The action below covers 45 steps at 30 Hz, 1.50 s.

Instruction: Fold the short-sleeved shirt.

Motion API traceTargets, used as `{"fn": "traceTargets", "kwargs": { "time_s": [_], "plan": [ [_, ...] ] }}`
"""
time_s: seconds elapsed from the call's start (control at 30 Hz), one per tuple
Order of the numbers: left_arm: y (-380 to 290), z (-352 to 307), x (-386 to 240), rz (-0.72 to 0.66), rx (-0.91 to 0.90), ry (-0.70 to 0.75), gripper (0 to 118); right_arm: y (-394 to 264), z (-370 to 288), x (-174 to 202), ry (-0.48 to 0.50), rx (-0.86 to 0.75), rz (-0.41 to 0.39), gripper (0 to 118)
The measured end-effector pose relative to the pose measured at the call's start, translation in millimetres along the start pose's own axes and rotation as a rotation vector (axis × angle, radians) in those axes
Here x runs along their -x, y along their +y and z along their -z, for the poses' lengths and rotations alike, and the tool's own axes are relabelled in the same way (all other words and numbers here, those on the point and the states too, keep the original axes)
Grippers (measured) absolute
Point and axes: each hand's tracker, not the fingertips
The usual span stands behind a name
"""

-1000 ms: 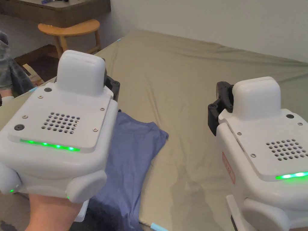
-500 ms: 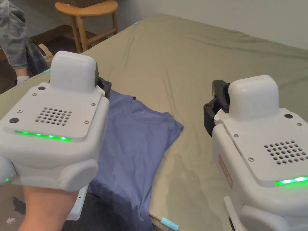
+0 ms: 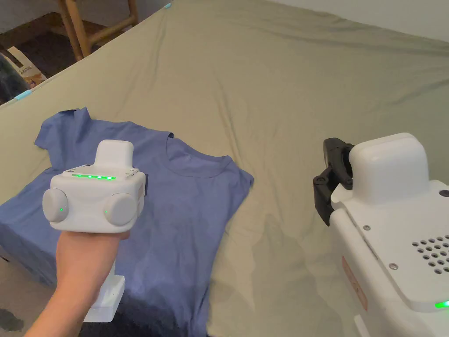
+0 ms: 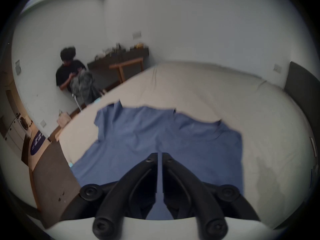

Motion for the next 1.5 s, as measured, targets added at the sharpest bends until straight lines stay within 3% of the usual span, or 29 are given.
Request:
{"fn": "traceTargets", "kwargs": {
  "time_s": [0.03,0.1,0.13,0.2,0.23,0.37,0.5,0.53,0.6,0.67,0.7,0.83,0.9,1.1,1.2,1.4,1.5],
  "plan": [
    [-1,18,2,0.009,0.05,-0.02,35,-2,4,-2,-0.006,0.012,0.0,1],
    [-5,48,6,-0.022,0.127,-0.024,100,-7,12,-7,-0.015,0.043,0.007,1],
    [-6,60,7,-0.038,0.159,-0.022,100,-9,15,-9,-0.016,0.054,0.011,1],
    [-12,78,8,-0.034,0.216,-0.016,118,-13,22,-13,-0.022,0.075,0.017,1],
    [-11,81,8,-0.034,0.161,-0.019,112,-15,24,-14,-0.025,0.083,0.018,1],
    [-13,104,-1,0.016,0.228,0.0,113,-23,35,-17,-0.038,0.122,0.031,1],
    [-13,105,-4,0.01,0.227,-0.027,107,-28,39,-18,-0.036,0.149,0.055,1],
    [-11,103,-5,0.015,0.229,-0.037,97,-28,40,-18,-0.039,0.152,0.056,1],
    [-6,93,-14,0.018,0.202,-0.094,65,-28,40,-17,-0.04,0.156,0.059,1],
    [-6,83,-24,0.056,0.171,-0.089,0,-28,40,-17,-0.041,0.158,0.064,1],
    [-7,85,-29,0.113,0.155,0.003,0,-27,39,-16,-0.039,0.159,0.066,1],
    [-18,89,-9,-0.071,0.142,-0.121,0,-23,28,-18,-0.038,0.148,0.062,1],
    [-19,66,6,-0.145,0.033,-0.169,0,-22,19,-22,-0.035,0.139,0.068,1],
    [-6,-10,26,-0.189,-0.182,-0.204,0,-16,-4,-35,-0.06,0.107,0.103,1],
    [4,-50,44,-0.26,-0.288,-0.297,0,-10,-23,-37,-0.07,0.075,0.109,1],
    [40,-153,55,-0.244,-0.573,-0.34,0,3,-57,-40,-0.099,0.011,0.096,1],
    [71,-210,53,-0.164,-0.703,-0.324,0,9,-72,-45,-0.115,-0.021,0.104,1]
  ]
}}
